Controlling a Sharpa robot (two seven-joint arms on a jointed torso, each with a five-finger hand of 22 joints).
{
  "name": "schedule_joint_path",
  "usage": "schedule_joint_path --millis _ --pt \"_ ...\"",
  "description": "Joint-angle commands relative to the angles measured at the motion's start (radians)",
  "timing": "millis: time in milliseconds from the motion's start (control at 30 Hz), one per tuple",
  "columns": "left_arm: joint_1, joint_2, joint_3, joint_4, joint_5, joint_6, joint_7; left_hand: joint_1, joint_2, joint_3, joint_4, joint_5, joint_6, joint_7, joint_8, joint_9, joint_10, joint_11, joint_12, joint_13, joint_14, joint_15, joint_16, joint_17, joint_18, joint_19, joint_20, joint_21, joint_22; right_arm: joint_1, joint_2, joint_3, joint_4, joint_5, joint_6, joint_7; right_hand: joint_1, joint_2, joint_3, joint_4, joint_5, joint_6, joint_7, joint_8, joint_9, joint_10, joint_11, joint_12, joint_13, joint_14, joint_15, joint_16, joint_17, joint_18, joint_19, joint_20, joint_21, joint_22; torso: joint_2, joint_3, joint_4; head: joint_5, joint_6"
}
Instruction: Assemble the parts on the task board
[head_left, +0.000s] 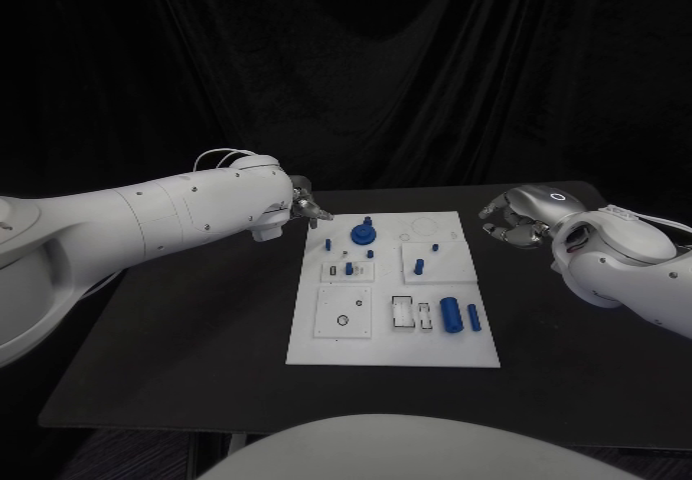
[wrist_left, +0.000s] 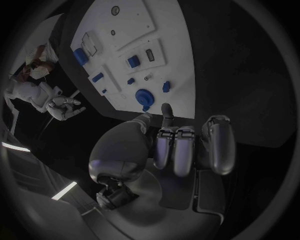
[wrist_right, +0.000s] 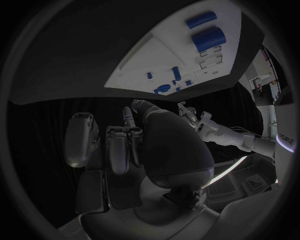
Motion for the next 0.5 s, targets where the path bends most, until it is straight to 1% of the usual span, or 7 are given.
schedule_joint_path --millis 33,133,200,233,267,367,500 --pt "-0.008 0.013 0.001 -0.020 0.006 0.026 0.024 0.009 0.002 -0.006 0.000 -0.007 -0.004 0.000 0.004 0.028 0.104 -0.002 0.004 0.263 0.107 -0.003 0.006 0.263 -0.011 0.003 -0.001 -0.001 0.164 -0.002 -0.001 0.001 0.002 -0.004 -0.010 -0.008 -0.006 0.000 0.006 -0.003 0.006 -0.002 0.002 -0.002 -0.001 0.077 0.007 -0.006 0.239 0.101 0.007 -0.005 0.253 0.018 -0.005 -0.002 -0.004 0.177 0.004 -0.0046 -0.0008 0.002 0.000" --pt "-0.018 0.025 0.001 -0.042 0.006 0.032 0.030 0.007 0.000 -0.009 0.001 -0.012 -0.007 0.001 0.007 0.029 0.104 -0.002 0.004 0.263 0.107 -0.002 0.006 0.263 -0.011 0.003 0.000 -0.002 0.164 -0.002 0.000 0.001 0.003 -0.004 -0.009 -0.009 -0.006 0.000 0.006 -0.003 0.006 -0.002 0.002 -0.002 -0.001 0.077 0.007 -0.006 0.239 0.101 0.007 -0.005 0.253 0.018 -0.005 -0.002 -0.004 0.177 0.008 -0.0079 -0.0023 0.004 0.000" --pt "-0.023 0.032 0.001 -0.054 0.006 0.036 0.033 0.007 0.000 -0.010 0.001 -0.013 -0.007 0.001 0.008 0.029 0.104 -0.001 0.004 0.263 0.107 -0.002 0.006 0.263 -0.011 0.002 0.000 -0.003 0.164 -0.002 0.001 0.001 0.003 -0.004 -0.009 -0.009 -0.008 -0.001 0.007 -0.004 0.008 -0.001 0.002 -0.002 -0.001 0.077 0.008 -0.006 0.239 0.101 0.008 -0.005 0.253 0.018 -0.005 -0.002 -0.004 0.177 0.009 -0.0093 -0.0030 0.003 0.000" --pt "-0.026 0.036 0.001 -0.060 0.006 0.039 0.034 0.007 0.000 -0.010 0.001 -0.013 -0.007 0.001 0.008 0.029 0.104 -0.001 0.004 0.263 0.107 -0.002 0.006 0.263 -0.011 0.002 0.000 -0.003 0.164 -0.002 0.001 0.001 0.003 -0.004 -0.008 -0.009 -0.008 -0.001 0.007 -0.004 0.008 -0.001 0.002 -0.002 -0.001 0.077 0.008 -0.006 0.239 0.101 0.008 -0.005 0.253 0.018 -0.005 -0.002 -0.004 0.177 0.009 -0.0090 -0.0030 0.003 0.000" --pt "-0.028 0.037 0.001 -0.063 0.006 0.041 0.034 0.007 -0.001 -0.011 0.001 -0.014 -0.008 0.001 0.008 0.029 0.104 -0.001 0.004 0.263 0.107 -0.002 0.006 0.263 -0.011 0.002 0.000 -0.004 0.164 -0.002 0.001 0.001 0.003 -0.004 -0.008 -0.009 -0.008 -0.001 0.007 -0.004 0.008 -0.001 0.002 -0.002 -0.001 0.077 0.008 -0.006 0.239 0.101 0.008 -0.005 0.253 0.018 -0.005 -0.002 -0.004 0.177 0.010 -0.0100 -0.0032 0.003 0.000" --pt "-0.038 0.047 0.001 -0.080 0.006 0.040 0.038 0.007 -0.001 -0.012 0.002 -0.015 -0.011 0.002 0.008 0.028 0.104 -0.001 0.004 0.263 0.107 -0.002 0.006 0.263 -0.010 0.001 0.000 -0.005 0.163 -0.002 0.001 0.001 0.003 -0.004 -0.007 -0.009 -0.008 -0.001 0.007 -0.004 0.008 -0.001 0.002 -0.002 -0.001 0.077 0.008 -0.006 0.239 0.101 0.008 -0.005 0.253 0.018 -0.005 -0.002 -0.004 0.177 0.012 -0.0114 -0.0049 0.007 0.000" --pt "-0.047 0.057 0.001 -0.098 0.006 0.035 0.045 0.007 -0.001 -0.012 0.002 -0.016 -0.013 0.002 0.008 0.028 0.104 0.000 0.004 0.263 0.107 -0.001 0.006 0.263 -0.010 0.001 0.000 -0.006 0.163 -0.002 0.001 0.001 0.003 -0.004 -0.006 -0.009 -0.008 -0.001 0.007 -0.004 0.008 -0.001 0.002 -0.002 -0.001 0.077 0.008 -0.006 0.239 0.101 0.008 -0.005 0.253 0.018 -0.005 -0.002 -0.004 0.177 0.012 -0.0103 -0.0046 0.006 0.000"
